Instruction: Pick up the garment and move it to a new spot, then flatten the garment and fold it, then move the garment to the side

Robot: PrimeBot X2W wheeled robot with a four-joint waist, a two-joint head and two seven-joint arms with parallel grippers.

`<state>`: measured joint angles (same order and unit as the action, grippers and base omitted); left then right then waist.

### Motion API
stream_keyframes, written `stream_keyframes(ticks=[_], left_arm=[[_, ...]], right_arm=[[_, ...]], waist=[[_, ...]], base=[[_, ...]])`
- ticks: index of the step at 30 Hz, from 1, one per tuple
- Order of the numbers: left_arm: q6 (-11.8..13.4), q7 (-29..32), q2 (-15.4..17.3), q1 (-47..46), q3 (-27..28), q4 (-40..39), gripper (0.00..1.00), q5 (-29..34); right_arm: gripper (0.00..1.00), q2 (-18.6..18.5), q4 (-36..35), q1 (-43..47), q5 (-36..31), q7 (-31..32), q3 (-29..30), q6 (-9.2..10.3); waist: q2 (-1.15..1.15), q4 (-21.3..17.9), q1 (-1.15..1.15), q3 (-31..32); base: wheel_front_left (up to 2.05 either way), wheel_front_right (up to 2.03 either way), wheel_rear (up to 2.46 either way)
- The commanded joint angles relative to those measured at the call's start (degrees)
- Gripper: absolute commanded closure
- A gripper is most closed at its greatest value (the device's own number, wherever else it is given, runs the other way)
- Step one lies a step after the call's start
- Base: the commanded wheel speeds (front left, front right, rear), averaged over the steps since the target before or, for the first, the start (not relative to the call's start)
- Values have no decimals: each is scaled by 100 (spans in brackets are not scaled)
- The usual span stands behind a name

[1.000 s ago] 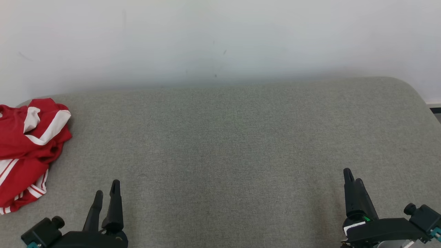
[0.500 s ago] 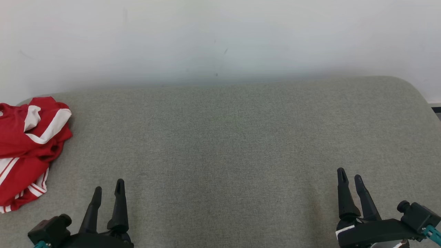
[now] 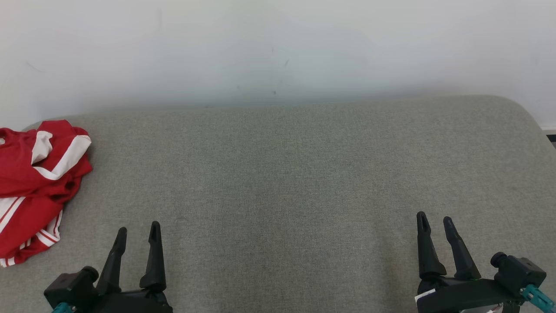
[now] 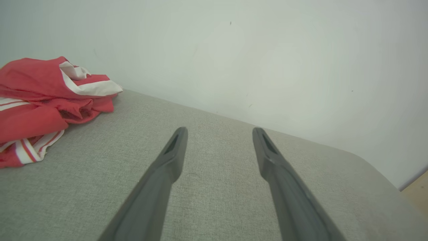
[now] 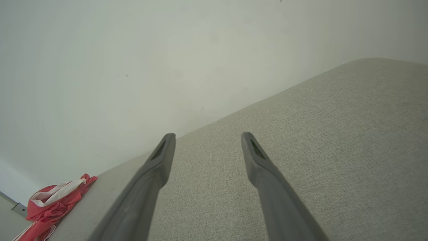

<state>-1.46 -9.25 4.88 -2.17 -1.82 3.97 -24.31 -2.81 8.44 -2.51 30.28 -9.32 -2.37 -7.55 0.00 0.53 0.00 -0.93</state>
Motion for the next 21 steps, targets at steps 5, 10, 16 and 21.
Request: stream_keyframes(ticks=[5, 10, 16, 21], left_arm=[[87, -129, 50, 52, -54, -167, 0, 429], [137, -181, 57, 99, -79, -244, 0, 663], [184, -261, 88, 114, -100, -307, 0, 964], [196, -322, 123, 78, -101, -333, 0, 1195]], right_arm=[[0, -32, -85, 8, -428, -121, -57, 8], [0, -31, -115, 26, -629, -176, -86, 8], [0, -30, -130, 22, -916, -251, -113, 9], [0, -31, -143, 26, -1156, -306, -130, 9]], waist=[[0, 8, 0, 10], [0, 11, 0, 6], [0, 14, 0, -5], [0, 20, 0, -24]], base=[[0, 0, 0], [0, 0, 0], [0, 0, 0], [0, 0, 0]])
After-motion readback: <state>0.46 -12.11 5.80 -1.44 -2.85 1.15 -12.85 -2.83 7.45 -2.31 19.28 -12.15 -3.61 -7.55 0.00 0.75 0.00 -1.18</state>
